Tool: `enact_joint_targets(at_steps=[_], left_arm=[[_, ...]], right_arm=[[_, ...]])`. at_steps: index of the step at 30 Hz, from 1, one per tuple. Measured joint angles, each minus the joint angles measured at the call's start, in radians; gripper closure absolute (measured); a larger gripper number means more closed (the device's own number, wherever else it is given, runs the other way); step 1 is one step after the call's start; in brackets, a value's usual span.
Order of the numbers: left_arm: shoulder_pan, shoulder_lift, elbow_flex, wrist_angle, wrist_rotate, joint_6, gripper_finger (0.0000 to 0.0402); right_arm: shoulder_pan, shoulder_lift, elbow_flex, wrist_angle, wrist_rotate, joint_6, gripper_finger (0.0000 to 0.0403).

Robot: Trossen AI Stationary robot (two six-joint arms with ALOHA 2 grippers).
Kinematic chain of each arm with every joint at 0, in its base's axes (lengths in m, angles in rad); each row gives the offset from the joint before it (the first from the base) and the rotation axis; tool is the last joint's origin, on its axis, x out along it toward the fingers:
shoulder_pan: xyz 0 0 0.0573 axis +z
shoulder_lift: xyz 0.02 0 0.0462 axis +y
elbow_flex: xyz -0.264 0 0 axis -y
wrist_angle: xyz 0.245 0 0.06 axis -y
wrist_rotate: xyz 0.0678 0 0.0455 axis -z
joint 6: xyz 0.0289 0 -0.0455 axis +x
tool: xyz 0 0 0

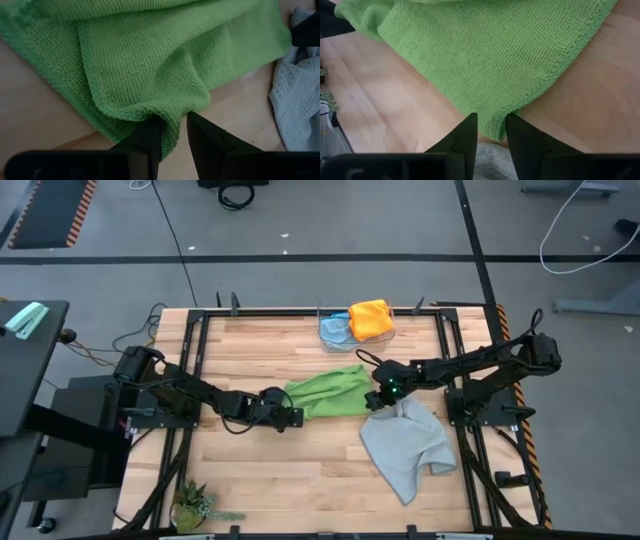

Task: Fold microfiber towels
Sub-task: Fold the green microfiber cloth

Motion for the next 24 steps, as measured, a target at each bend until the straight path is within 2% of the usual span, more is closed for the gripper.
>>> enact_joint_targets(at_steps=[3, 9, 11, 18, 24], left_arm=[[0.000, 0.000, 0.000, 0.000, -0.006, 0.000, 0.0322], [-0.003, 0.000, 0.000, 0.000, -0.016, 0.003, 0.0378], [-0.007, 0.000, 0.000, 0.001, -0.029, 0.019, 0.0392], [-0.035, -0.024, 0.000, 0.017, -0.091, 0.040, 0.0394], [-0.069, -0.133, -0.001, -0.036, -0.198, 0.054, 0.0396]], right_arm=[[0.003, 0.000, 0.000, 0.000, 0.011, -0.002, 0.0319], [0.003, 0.000, 0.000, 0.005, 0.037, -0.032, 0.0393], [0.003, 0.000, 0.000, 0.017, 0.045, -0.034, 0.0393], [0.003, -0.008, 0.010, 0.061, 0.057, -0.049, 0.0398], [0.003, -0.062, 0.050, 0.013, 0.060, -0.076, 0.0400]])
